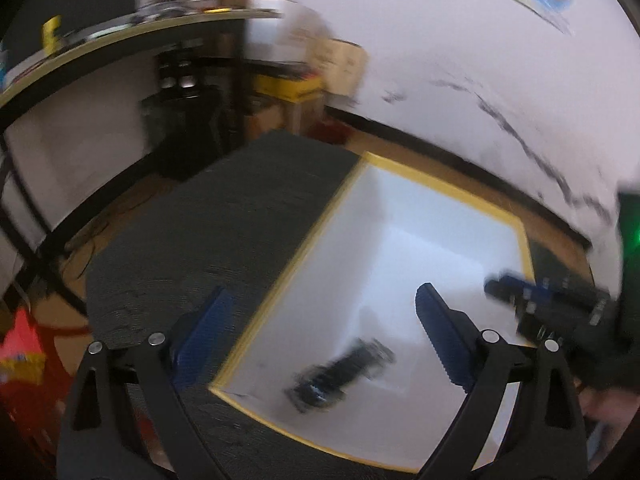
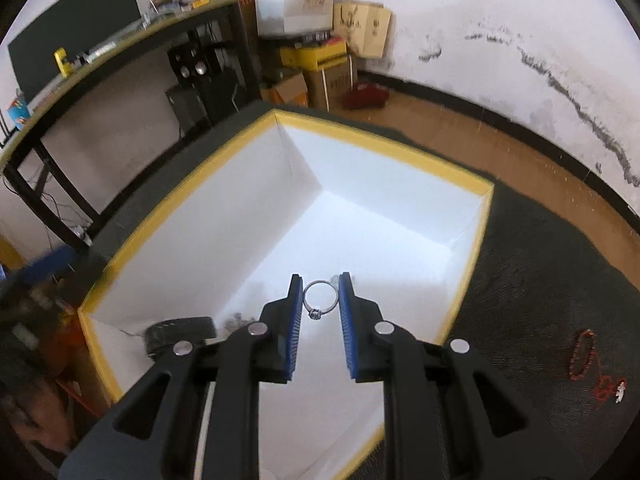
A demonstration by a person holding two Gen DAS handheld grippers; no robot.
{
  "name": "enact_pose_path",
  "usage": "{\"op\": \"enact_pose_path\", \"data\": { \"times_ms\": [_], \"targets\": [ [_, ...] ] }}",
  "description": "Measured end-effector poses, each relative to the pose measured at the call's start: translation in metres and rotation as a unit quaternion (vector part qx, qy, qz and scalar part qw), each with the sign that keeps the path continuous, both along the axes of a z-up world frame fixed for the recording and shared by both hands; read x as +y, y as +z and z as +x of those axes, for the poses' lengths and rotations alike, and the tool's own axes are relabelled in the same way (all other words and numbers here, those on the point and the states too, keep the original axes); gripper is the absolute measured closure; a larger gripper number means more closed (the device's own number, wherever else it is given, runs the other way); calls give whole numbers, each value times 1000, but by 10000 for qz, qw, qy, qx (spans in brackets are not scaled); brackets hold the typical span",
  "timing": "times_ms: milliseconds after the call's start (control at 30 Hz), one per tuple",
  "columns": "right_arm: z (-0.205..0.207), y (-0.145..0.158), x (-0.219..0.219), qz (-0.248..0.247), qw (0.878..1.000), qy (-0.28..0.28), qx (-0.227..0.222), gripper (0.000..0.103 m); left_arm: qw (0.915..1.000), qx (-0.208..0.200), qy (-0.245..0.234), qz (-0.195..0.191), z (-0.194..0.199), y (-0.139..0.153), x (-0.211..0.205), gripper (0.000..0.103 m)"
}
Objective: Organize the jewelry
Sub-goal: 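Open both tools to drop the necklace and ring into the box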
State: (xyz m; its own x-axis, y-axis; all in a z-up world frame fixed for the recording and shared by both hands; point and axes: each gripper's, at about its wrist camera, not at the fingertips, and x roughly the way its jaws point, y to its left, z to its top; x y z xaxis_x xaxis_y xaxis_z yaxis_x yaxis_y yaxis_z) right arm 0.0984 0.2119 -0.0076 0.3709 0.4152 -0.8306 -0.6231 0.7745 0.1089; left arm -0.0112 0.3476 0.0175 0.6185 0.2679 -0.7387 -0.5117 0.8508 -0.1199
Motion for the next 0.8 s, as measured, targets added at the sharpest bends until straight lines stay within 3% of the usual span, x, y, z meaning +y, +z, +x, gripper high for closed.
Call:
{"op": "enact_pose_path", "data": {
  "times_ms": [167,367,433,467,500,800],
  "targets": [
    [7,-20,14,-209,9996,72,193,84,9988,-73,304,-385,-5,-3,23,12],
    [12,-26,19,-218,9992,39,322,84,9989,-119,342,-309,-6,-1,26,12],
    [10,-21,17,-178,9995,37,272,61,9990,-101,327,-276,-6,-1,26,12],
    [8,-16,15,-89,9998,27,201,29,9990,-108,323,-280,-6,-1,26,12],
    [6,-11,11,3,9999,8,117,13,9990,-111,306,-296,-7,-1,25,12],
    [-23,33,-50,298,9979,-367,-450,8,9990,-191,264,-319,4,1,5,8]
  ]
}}
